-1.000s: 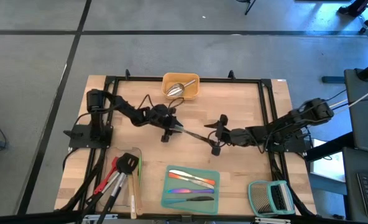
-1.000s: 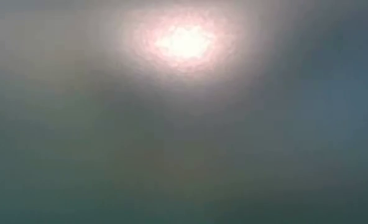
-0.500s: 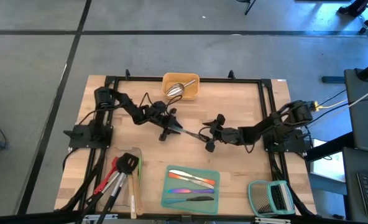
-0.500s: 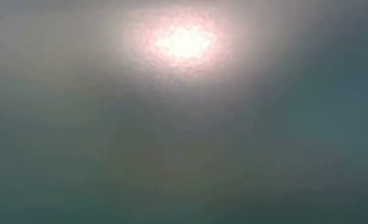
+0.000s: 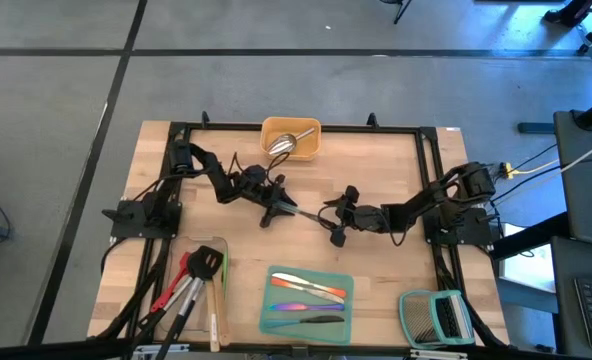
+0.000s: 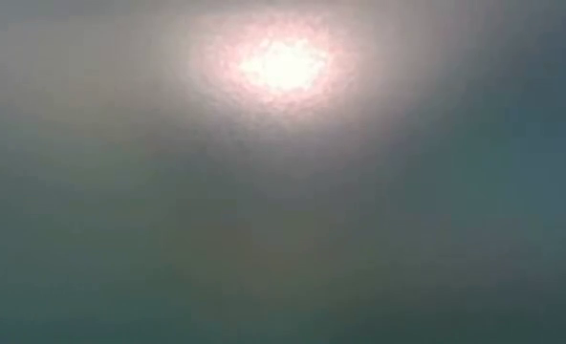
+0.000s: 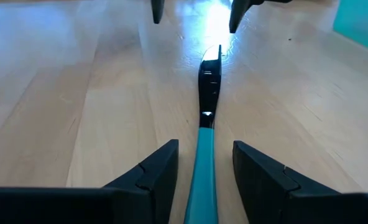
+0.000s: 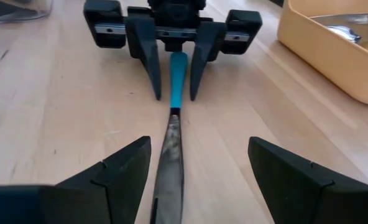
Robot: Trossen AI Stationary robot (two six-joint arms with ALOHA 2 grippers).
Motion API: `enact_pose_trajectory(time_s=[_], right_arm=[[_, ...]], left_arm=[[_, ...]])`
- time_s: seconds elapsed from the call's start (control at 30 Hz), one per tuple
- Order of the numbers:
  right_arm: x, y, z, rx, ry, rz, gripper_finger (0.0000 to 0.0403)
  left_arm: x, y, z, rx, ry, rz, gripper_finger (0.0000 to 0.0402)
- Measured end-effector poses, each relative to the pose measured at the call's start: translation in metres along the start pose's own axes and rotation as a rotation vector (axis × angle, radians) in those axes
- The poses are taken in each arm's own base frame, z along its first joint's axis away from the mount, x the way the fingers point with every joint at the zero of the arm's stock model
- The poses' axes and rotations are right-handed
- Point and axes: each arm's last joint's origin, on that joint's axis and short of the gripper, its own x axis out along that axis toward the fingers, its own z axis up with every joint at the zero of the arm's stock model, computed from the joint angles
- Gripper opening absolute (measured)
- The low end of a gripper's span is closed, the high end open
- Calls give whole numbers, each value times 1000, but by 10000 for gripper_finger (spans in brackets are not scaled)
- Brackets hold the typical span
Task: Pick & Place Kitchen Items
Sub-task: Put the blue table knife into the green bin
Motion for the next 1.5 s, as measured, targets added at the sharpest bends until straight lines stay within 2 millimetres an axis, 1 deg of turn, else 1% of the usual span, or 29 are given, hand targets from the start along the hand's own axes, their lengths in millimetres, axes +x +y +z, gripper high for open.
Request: enact_pose_trajectory(time_s=[0.23,0.37,0.47,0.73,0.97,1.1,1.3,1.4,1.5], right_arm=[[0,0,0,0,1,3,272],[0,0,0,-1,3,3,272],[1,-1,0,-1,2,-2,272],[3,-6,1,1,7,-21,272],[6,-9,-7,-21,63,-27,272],[17,-9,-13,-21,98,16,272],[38,2,-10,-44,101,68,272],[45,6,-6,-79,120,67,272],[46,7,-5,-95,136,62,272]], left_arm=[[0,0,0,-20,4,11,140],[0,0,-1,-27,14,13,126],[0,0,-2,-30,20,19,107],[0,1,-2,-37,27,53,40],[1,0,0,-64,15,67,38],[2,-2,1,-71,3,74,38],[3,-3,2,-82,-3,75,38],[3,-3,2,-78,-3,71,38],[4,-4,2,-68,-3,66,38]])
